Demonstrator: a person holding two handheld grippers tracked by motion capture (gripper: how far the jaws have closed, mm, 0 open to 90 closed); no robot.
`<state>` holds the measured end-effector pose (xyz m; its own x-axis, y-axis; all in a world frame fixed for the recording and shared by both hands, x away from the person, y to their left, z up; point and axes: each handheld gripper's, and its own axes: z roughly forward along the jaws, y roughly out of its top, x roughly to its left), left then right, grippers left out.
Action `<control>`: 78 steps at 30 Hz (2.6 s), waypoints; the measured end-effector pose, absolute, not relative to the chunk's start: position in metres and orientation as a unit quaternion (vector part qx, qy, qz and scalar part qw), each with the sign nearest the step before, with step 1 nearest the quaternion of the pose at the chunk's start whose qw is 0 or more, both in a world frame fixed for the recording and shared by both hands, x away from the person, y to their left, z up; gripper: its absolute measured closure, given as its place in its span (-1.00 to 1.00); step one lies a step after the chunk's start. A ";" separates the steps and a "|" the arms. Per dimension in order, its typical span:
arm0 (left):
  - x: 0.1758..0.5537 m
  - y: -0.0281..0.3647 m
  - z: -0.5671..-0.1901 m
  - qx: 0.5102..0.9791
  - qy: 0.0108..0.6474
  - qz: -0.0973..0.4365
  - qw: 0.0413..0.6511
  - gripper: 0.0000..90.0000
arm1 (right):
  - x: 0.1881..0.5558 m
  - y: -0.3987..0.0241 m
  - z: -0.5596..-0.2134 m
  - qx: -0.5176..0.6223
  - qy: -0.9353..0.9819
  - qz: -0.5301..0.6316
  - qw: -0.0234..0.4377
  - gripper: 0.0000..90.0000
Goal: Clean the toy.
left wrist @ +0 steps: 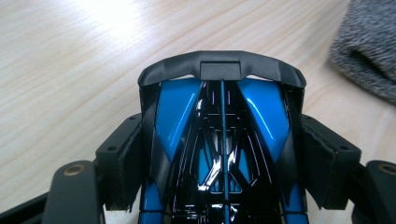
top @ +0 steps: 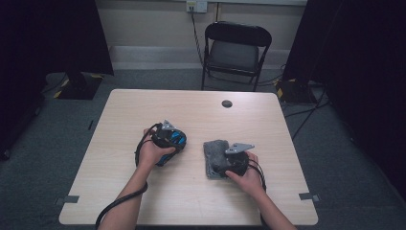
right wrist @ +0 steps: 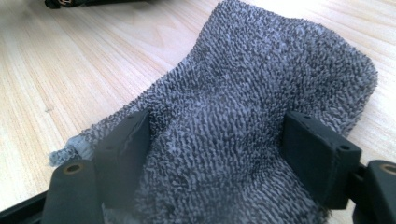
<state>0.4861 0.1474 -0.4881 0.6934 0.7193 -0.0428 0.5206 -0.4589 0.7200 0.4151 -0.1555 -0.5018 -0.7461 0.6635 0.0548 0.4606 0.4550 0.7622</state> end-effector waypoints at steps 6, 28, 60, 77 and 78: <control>0.479 0.147 -0.483 0.841 0.364 0.134 0.378 -0.43 | 0.415 -0.156 -0.502 0.334 0.843 0.402 0.125 -0.44; 0.441 0.134 -0.454 0.841 0.306 0.127 0.427 -0.43 | 0.420 -0.161 -0.500 0.379 0.820 0.405 0.141 0.54; 0.428 0.119 -0.449 0.838 0.281 0.105 0.457 -0.43 | 0.450 -0.141 -0.432 0.327 0.831 0.435 0.114 0.69; 0.431 0.125 -0.453 0.842 0.286 0.107 0.444 -0.43 | 0.442 -0.121 -0.432 0.246 0.858 0.445 0.072 0.69; 0.431 0.125 -0.453 0.842 0.287 0.107 0.443 -0.43 | 0.441 -0.122 -0.433 0.244 0.858 0.447 0.072 0.69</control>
<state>0.4313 0.1252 -0.4526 0.8120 0.5789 -0.0740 0.3888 -0.4419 0.8084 0.4412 -0.1219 -0.4325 -0.8708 0.4824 0.0952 0.3546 0.4821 0.8012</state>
